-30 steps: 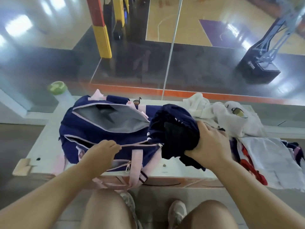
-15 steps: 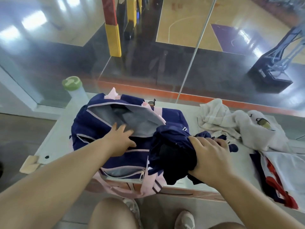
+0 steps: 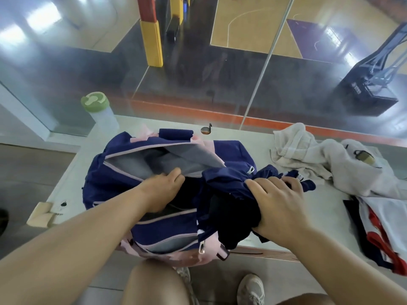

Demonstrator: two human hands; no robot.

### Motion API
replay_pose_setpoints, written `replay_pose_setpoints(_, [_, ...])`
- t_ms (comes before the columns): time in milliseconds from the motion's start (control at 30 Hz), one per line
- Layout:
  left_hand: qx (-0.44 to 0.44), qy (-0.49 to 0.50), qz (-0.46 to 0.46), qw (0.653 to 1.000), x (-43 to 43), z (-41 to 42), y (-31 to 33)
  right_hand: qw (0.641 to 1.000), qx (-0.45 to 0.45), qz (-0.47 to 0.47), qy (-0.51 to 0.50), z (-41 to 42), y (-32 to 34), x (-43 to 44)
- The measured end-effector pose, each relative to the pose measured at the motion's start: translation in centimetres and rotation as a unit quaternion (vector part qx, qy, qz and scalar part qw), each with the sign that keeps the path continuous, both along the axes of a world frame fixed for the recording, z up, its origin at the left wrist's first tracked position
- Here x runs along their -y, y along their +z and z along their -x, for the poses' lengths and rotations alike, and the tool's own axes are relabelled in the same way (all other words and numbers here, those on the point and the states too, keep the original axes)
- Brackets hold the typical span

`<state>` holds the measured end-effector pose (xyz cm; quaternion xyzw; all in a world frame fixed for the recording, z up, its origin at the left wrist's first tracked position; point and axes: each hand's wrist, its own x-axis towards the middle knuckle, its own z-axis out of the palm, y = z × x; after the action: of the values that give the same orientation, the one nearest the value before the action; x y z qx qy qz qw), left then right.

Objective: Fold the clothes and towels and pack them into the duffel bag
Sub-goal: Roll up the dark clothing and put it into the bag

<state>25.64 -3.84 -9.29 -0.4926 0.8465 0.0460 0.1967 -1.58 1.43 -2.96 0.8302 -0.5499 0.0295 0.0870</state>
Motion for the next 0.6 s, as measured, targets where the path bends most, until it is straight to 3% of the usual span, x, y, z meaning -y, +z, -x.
replay_pose_setpoints(367, [0.141, -0.073, -0.023, 0.987, -1.1, 0.4, -1.1, 1.0, -0.006, -0.006, -0.019, 1.7, -1.5, -0.6])
replay_pose_setpoints(500, [0.067, -0.034, -0.02, 0.997, -0.7, 0.1, -0.9, 1.0, -0.005, -0.01, -0.013, 1.5, -2.1, -0.4])
replay_pose_setpoints(600, [-0.061, 0.007, 0.018, 0.998, -0.4, -0.9, 0.0, 1.0, -0.003, -0.011, -0.012, 1.7, -2.2, -0.4])
